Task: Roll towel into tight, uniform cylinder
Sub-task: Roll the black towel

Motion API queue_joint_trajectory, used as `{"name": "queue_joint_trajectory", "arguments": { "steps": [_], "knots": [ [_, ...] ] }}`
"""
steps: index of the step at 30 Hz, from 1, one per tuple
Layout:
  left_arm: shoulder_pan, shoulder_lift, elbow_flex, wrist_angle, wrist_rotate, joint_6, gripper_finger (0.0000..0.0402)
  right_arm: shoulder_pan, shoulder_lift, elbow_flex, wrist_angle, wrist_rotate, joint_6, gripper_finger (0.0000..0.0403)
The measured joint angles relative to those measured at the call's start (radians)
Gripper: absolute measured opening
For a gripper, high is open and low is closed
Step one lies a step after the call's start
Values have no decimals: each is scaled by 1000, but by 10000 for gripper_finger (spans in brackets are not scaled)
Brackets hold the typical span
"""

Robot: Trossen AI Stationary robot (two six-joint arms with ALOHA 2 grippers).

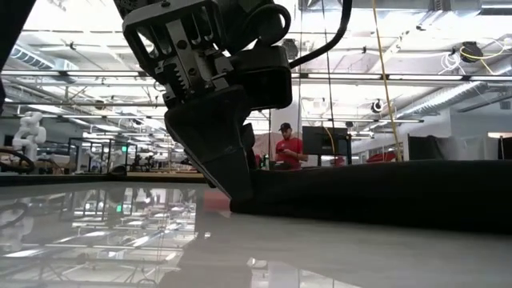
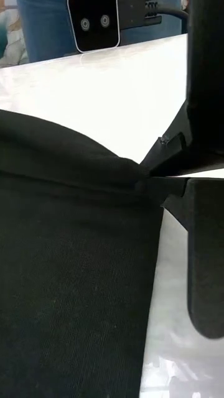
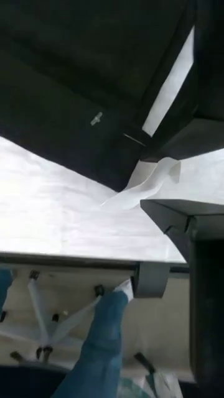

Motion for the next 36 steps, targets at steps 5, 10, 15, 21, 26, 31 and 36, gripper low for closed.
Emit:
{"name": "queue_joint_trajectory", "arguments": {
  "steps": [5,10,15,21,26,31,36],
  "knots": [
    [0,0,0,2,0,-2,0,31,0,0,-22,41,18,117],
    [0,0,0,3,0,-3,0,56,-4,0,-22,69,27,123],
    [0,0,0,0,1,-8,0,64,-60,0,-38,176,22,127],
    [0,0,0,0,3,-8,0,63,-125,1,-234,239,87,130],
    [0,0,0,1,8,-8,0,71,-152,0,-164,249,53,130],
    [3,0,0,1,9,-8,0,73,-122,2,94,315,-186,130],
    [11,0,0,1,9,-9,0,73,-30,2,196,330,-230,134]
  ]
}}
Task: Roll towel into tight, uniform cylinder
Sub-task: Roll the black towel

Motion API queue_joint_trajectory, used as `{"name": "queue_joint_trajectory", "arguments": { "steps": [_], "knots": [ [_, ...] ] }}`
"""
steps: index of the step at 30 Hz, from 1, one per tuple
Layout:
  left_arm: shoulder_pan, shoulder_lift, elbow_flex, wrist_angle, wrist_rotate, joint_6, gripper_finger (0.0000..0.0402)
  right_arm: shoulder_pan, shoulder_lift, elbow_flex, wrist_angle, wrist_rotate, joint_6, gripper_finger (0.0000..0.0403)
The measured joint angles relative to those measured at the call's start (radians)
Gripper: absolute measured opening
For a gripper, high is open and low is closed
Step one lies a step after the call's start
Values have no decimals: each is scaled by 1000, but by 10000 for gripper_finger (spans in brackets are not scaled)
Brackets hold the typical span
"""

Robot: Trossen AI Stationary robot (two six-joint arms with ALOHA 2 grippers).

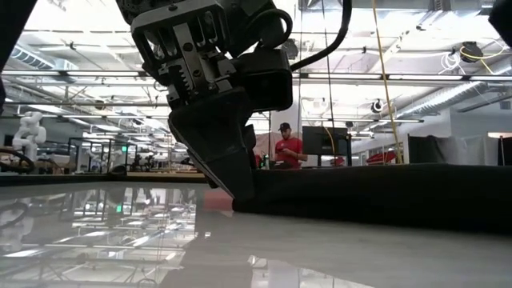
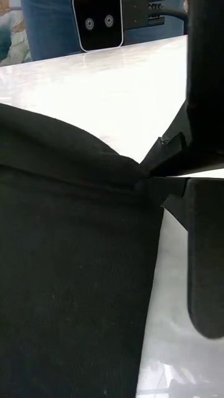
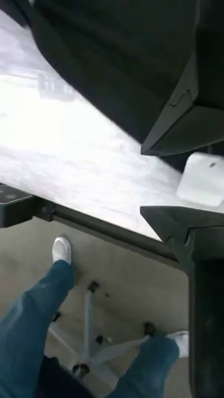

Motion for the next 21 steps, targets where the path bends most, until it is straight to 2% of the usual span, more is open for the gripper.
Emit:
{"name": "queue_joint_trajectory", "arguments": {
  "steps": [5,9,11,15,21],
  "knots": [
    [0,0,0,0,0,0,0,0,76,2,98,42,17,183],
    [0,0,0,1,0,0,0,0,116,27,-10,119,87,229],
    [0,0,0,0,0,0,0,2,133,30,-29,119,111,239],
    [1,0,1,-1,0,2,0,25,166,31,-36,117,152,233],
    [6,0,2,-14,1,7,0,74,194,33,-98,142,243,182]
  ]
}}
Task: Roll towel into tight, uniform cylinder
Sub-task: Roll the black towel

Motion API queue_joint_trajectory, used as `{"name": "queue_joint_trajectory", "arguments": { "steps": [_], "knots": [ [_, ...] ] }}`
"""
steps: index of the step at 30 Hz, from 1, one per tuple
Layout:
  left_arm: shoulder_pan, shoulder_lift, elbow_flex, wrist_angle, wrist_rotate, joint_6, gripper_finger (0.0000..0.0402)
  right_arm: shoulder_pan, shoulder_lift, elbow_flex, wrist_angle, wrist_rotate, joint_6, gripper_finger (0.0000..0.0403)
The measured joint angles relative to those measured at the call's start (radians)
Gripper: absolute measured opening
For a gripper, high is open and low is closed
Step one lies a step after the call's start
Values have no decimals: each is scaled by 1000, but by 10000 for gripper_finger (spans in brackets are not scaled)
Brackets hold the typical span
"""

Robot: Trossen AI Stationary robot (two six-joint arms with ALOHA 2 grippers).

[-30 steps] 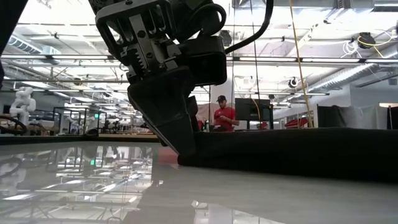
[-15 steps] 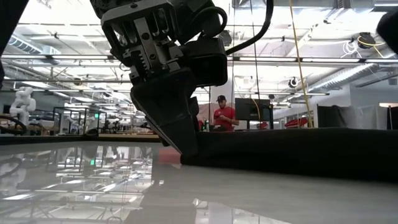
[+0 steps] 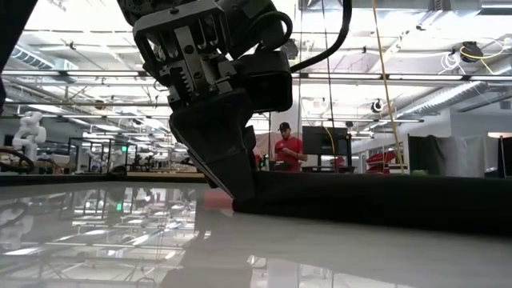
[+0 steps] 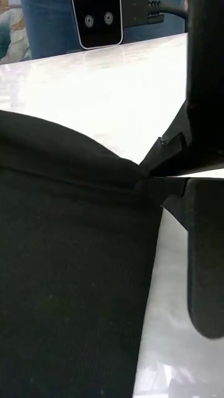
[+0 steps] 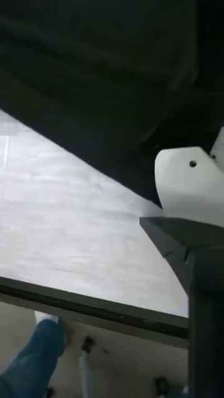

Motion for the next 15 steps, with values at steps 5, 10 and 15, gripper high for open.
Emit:
{"name": "queue_joint_trajectory", "arguments": {
  "steps": [5,10,15],
  "knots": [
    [0,0,0,4,5,3,0,14,13,3,-10,9,7,126],
    [-1,0,0,3,56,11,0,14,12,1,-34,23,97,53],
    [-13,0,0,5,102,-7,0,17,-20,-42,40,16,180,8]
  ]
}}
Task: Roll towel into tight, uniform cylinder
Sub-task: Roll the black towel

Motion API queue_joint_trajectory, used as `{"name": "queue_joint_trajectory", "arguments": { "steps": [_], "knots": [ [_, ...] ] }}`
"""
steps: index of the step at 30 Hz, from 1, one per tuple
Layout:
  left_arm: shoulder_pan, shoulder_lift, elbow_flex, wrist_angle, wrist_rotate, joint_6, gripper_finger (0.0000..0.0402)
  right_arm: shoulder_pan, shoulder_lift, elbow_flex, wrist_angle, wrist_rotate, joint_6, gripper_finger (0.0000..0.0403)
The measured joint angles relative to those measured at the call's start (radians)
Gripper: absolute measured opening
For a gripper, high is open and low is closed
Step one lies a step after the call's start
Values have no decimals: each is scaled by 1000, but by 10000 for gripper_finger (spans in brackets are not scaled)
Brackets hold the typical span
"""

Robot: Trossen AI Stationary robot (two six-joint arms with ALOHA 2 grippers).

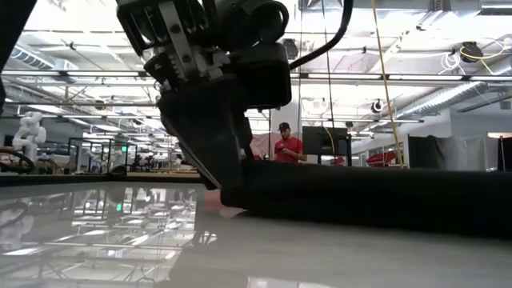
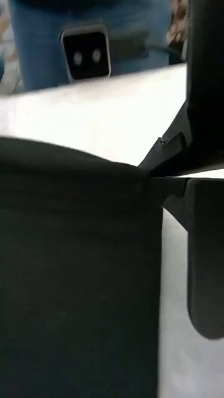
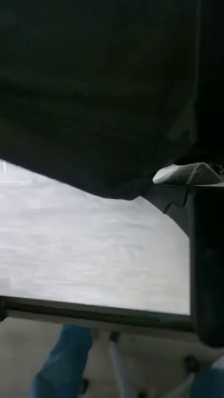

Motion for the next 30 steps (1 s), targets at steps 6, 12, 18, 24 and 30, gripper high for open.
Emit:
{"name": "queue_joint_trajectory", "arguments": {
  "steps": [6,12,18,24,30],
  "knots": [
    [-24,0,2,23,121,-69,0,7,-63,-162,333,-57,191,5],
    [-39,0,1,15,108,-130,0,-13,-106,-314,618,-68,405,4],
    [-78,0,0,-16,34,-77,4,-41,-148,-396,724,-58,518,3],
    [-114,-2,0,-50,-62,-44,14,-56,-155,-474,851,-74,613,4],
    [-117,-2,0,-38,-102,-45,16,-87,-155,-496,875,-180,627,4]
  ]
}}
